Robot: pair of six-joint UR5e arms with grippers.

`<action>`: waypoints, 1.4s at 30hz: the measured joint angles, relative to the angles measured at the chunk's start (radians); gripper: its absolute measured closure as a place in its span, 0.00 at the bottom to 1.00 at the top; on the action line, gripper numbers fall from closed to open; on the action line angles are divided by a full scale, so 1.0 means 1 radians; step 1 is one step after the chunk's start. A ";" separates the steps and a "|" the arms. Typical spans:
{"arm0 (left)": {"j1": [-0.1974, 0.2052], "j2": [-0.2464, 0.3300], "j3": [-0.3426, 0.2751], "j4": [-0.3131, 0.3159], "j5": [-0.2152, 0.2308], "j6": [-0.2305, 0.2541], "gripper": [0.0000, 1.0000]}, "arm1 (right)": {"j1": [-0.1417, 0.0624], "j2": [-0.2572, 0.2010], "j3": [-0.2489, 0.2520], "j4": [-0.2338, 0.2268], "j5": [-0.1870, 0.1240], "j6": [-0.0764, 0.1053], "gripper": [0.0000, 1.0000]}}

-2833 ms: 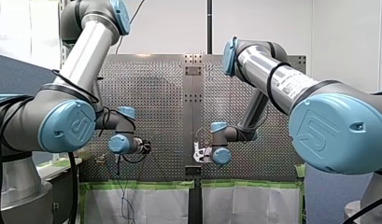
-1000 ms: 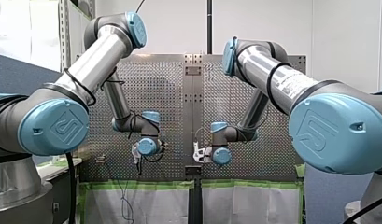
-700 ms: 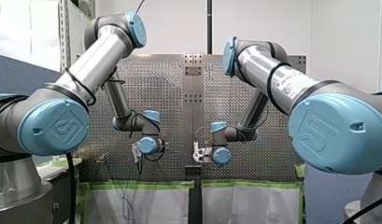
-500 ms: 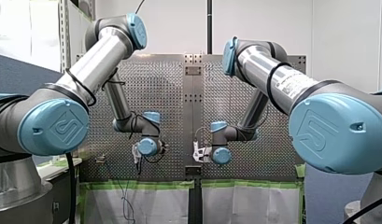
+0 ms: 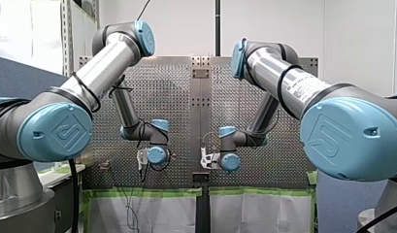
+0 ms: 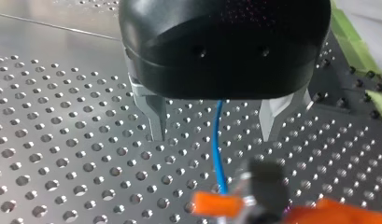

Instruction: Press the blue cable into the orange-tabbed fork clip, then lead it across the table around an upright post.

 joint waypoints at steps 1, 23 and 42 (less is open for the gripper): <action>-0.001 0.000 0.000 0.002 -0.003 0.004 0.02 | 0.000 0.000 0.000 0.000 0.000 0.000 1.00; -0.005 0.000 0.001 0.003 -0.008 0.079 1.00 | 0.000 0.000 0.000 0.003 -0.003 0.000 1.00; -0.004 0.000 0.001 -0.003 -0.008 0.091 1.00 | 0.000 0.000 0.000 0.003 -0.002 0.000 1.00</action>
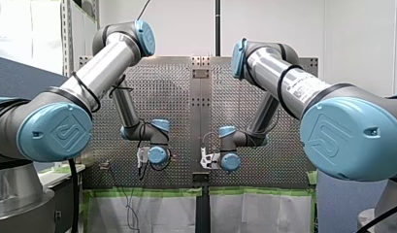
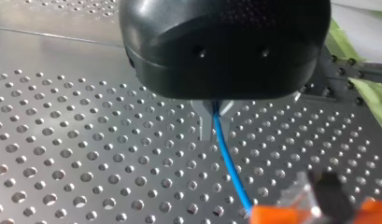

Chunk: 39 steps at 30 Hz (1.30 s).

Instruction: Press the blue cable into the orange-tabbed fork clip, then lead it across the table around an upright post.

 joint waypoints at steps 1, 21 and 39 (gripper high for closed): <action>0.000 0.000 0.000 -0.002 0.000 0.000 1.00 | 0.000 0.000 0.000 0.000 0.000 0.000 1.00; -0.032 -0.001 0.056 -0.116 -0.072 -0.012 0.04 | 0.000 0.000 0.000 -0.001 0.001 0.000 1.00; -0.068 -0.048 0.166 -0.270 -0.162 0.000 0.04 | 0.000 0.000 0.000 0.003 -0.001 0.000 1.00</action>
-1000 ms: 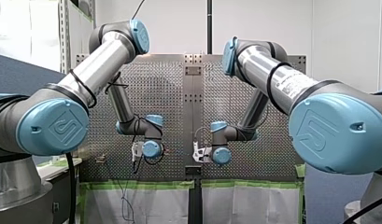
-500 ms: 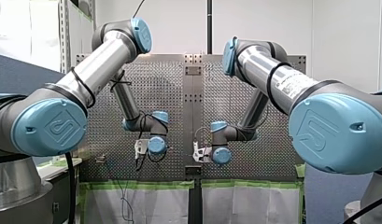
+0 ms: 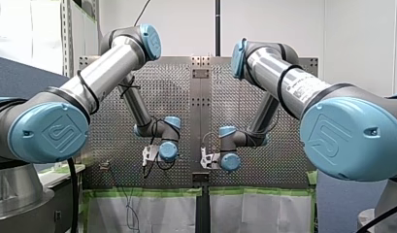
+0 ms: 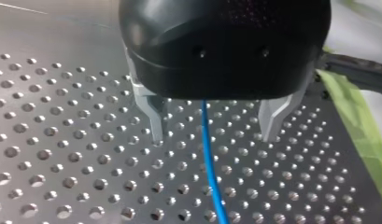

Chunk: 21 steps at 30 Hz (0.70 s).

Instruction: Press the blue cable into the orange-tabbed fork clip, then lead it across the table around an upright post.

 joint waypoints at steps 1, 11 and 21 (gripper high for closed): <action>0.000 0.000 0.002 -0.004 -0.001 0.000 0.04 | 0.000 0.000 0.000 0.000 0.000 0.000 1.00; 0.000 -0.001 0.008 -0.012 -0.025 0.003 0.18 | 0.000 0.000 0.000 0.003 0.000 0.000 1.00; 0.000 -0.001 0.008 -0.010 -0.058 0.037 0.87 | 0.000 0.000 0.000 0.003 0.000 0.000 1.00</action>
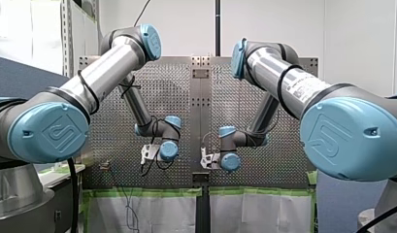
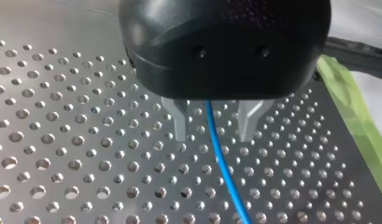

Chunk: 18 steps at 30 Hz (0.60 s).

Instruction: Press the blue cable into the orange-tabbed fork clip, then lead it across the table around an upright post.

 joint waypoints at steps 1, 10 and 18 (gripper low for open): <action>0.000 0.000 0.000 0.000 -0.003 0.003 1.00 | 0.000 0.000 0.000 0.000 0.000 0.000 1.00; 0.001 0.000 0.000 -0.004 -0.007 0.021 1.00 | 0.000 0.000 0.000 0.000 0.000 0.000 1.00; -0.003 0.001 0.000 -0.004 0.026 0.024 1.00 | 0.000 -0.001 -0.005 0.007 0.000 0.000 1.00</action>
